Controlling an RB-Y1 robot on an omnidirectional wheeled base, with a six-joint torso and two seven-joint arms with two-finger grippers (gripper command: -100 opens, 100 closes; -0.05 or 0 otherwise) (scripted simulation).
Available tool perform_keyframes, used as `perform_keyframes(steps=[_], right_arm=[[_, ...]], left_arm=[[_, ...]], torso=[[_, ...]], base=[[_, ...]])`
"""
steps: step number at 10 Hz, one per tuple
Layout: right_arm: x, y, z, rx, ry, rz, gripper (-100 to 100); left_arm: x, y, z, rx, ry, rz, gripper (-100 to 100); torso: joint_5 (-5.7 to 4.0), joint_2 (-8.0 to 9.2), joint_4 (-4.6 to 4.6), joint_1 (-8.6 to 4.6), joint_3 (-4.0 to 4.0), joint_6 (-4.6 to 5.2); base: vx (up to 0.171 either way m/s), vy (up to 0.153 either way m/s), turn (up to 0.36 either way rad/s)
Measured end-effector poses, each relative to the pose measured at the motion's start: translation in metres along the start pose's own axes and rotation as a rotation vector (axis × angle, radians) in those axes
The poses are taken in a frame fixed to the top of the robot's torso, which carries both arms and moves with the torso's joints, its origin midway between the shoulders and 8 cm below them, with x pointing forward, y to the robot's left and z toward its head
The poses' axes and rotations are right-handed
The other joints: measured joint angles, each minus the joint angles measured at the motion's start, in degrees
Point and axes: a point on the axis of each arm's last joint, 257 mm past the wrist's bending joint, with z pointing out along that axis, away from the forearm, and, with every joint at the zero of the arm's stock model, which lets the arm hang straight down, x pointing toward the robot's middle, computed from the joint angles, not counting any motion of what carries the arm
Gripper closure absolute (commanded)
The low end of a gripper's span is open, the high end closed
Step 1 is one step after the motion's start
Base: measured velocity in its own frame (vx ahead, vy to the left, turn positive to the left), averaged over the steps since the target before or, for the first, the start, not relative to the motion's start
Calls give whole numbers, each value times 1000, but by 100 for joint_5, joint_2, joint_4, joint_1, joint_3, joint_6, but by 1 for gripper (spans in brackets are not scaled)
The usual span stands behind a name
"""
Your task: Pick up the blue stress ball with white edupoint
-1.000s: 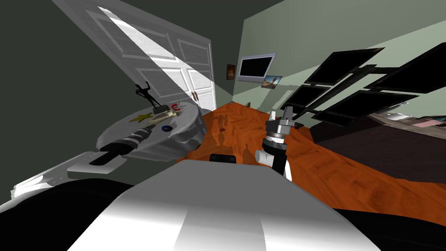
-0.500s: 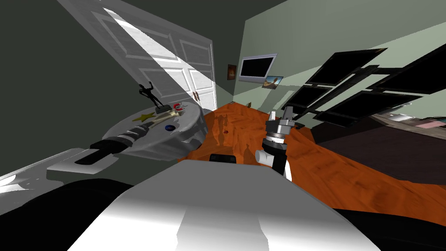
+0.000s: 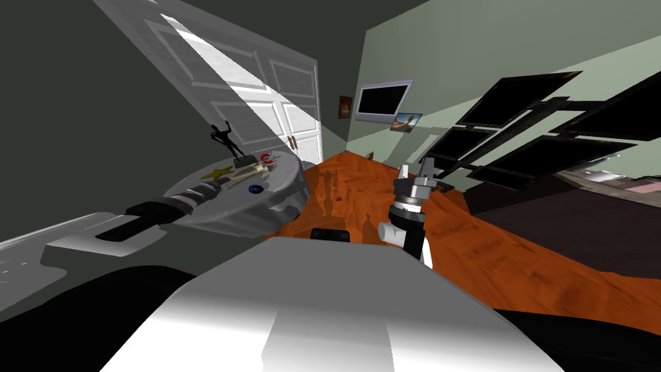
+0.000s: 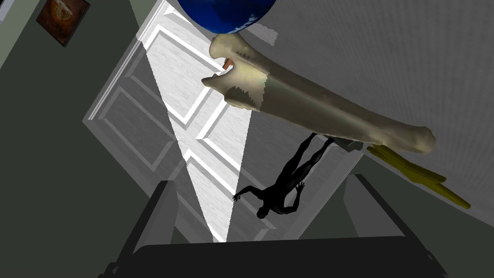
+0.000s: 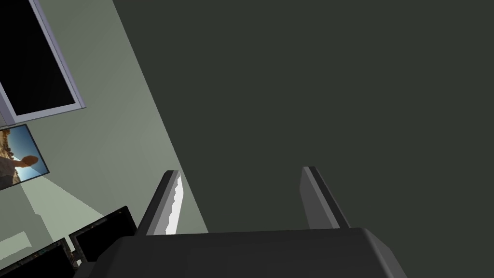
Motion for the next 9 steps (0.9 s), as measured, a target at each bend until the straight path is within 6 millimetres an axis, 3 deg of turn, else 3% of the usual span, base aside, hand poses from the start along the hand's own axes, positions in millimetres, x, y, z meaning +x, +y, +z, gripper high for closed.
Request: perform_keyframes(steps=[4, 9], right_arm=[[0, 0, 0, 0, 0, 0, 0], [0, 0, 0, 0, 0, 0, 0]], left_arm=[[9, -22, 6, 16, 68, 27, -100], [35, -50, 10, 34, 175, 60, -100]], torso=[[0, -4, -1, -1, -3, 0], [0, -8, -2, -4, -5, 1]], base=[[13, 31, 30], [22, 27, 41]])
